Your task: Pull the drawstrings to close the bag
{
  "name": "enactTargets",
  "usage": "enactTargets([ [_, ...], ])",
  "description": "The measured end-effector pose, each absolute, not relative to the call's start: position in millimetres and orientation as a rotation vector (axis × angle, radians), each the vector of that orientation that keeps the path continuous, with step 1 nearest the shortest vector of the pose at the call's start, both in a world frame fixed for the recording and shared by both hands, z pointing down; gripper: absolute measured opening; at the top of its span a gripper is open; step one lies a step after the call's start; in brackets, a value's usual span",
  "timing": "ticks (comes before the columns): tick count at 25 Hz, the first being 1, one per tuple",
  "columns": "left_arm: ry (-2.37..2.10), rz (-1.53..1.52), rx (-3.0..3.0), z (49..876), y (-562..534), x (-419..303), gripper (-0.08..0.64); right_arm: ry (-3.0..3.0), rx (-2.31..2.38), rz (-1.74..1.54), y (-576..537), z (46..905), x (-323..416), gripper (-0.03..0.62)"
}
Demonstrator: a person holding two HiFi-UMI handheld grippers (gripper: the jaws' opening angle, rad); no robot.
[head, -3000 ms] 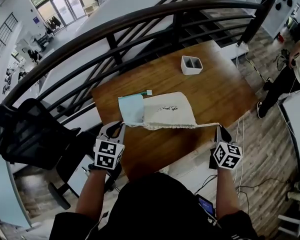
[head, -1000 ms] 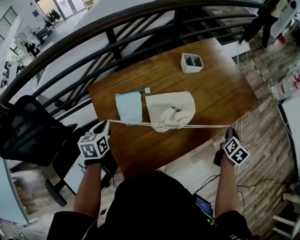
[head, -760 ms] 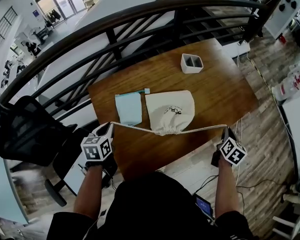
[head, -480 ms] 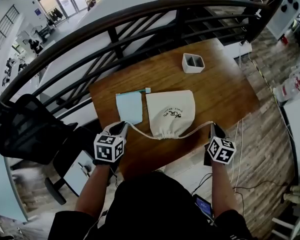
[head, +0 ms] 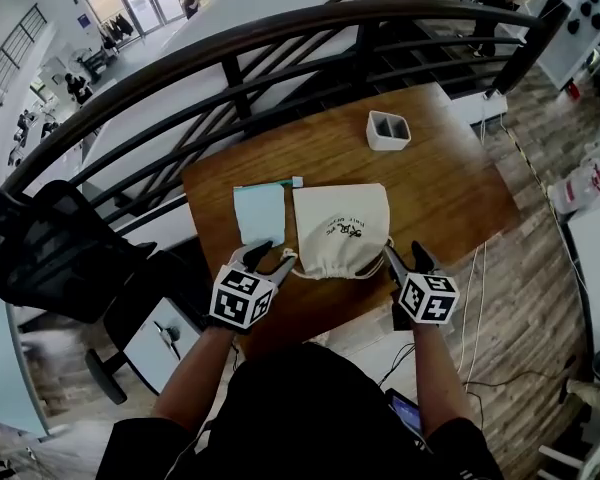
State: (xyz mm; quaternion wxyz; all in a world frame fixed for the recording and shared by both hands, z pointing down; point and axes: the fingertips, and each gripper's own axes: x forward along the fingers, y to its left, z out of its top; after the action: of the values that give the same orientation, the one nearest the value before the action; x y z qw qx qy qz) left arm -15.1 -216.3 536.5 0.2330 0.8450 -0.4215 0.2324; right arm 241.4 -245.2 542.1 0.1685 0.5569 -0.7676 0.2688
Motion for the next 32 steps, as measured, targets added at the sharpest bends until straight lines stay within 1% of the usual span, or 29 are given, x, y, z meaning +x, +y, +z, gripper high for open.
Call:
enactTargets([
  [1, -1.161, 0.629, 2.324, 535, -215, -15, 0.236, -2.2, 1.569, 0.763, -244, 541, 239, 0.315],
  [2, -1.163, 0.624, 2.328, 534, -214, -14, 0.257, -2.211, 1.56, 0.755, -244, 540, 238, 0.322],
  [5, -1.138, 0.606, 2.335, 533, -208, -10, 0.309, -2.233, 1.552, 0.729, -242, 535, 238, 0.322],
  [7, -1.109, 0.575, 2.323, 532, -203, -7, 0.331, -2.255, 1.552, 0.735, -240, 532, 239, 0.309],
  [13, -1.06, 0.598, 2.301, 538, -175, -7, 0.364, -2.287, 1.497, 0.705, -232, 532, 234, 0.301],
  [16, -1.056, 0.614, 2.277, 546, -158, -13, 0.368, -2.294, 1.494, 0.721, -227, 534, 229, 0.293],
  [22, -1.095, 0.499, 2.287, 531, -148, -43, 0.368, -2.31, 1.559, 0.689, -205, 514, 218, 0.276],
  [25, -1.088, 0.432, 2.341, 516, -151, -58, 0.366, -2.322, 1.667, 0.666, -192, 494, 212, 0.248],
  [27, -1.077, 0.4, 2.382, 504, -147, -68, 0.361, -2.312, 1.744, 0.658, -177, 484, 206, 0.215],
  [28, -1.08, 0.382, 2.405, 498, -144, -73, 0.347, -2.307, 1.779, 0.659, -168, 479, 201, 0.202],
  [32, -1.165, 0.279, 2.482, 469, -140, -102, 0.206, -2.302, 1.875, 0.631, -140, 461, 182, 0.183],
])
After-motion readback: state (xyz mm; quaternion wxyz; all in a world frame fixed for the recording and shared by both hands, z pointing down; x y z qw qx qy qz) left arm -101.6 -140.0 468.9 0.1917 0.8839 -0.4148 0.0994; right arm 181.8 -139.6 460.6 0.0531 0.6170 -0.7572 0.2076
